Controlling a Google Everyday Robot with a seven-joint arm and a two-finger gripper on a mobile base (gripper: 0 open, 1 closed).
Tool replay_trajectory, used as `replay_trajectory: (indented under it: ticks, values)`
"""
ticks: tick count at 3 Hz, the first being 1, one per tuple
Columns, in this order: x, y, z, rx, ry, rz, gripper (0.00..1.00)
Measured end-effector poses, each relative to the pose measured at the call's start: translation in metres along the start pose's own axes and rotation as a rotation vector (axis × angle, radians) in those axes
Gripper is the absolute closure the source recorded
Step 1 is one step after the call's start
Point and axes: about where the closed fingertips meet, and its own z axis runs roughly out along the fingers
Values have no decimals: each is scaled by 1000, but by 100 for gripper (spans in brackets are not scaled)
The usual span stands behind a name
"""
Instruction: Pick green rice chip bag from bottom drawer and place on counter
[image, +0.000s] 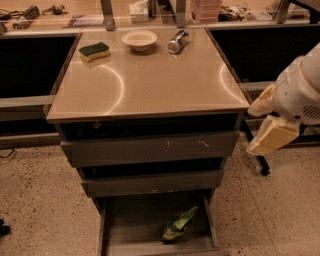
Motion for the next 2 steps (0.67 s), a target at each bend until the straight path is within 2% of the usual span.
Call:
replay_trajectory:
  ticks: [1, 2]
  values:
    - [7, 21, 96, -76, -42, -17, 65]
    - [15, 51, 189, -175, -34, -14, 89]
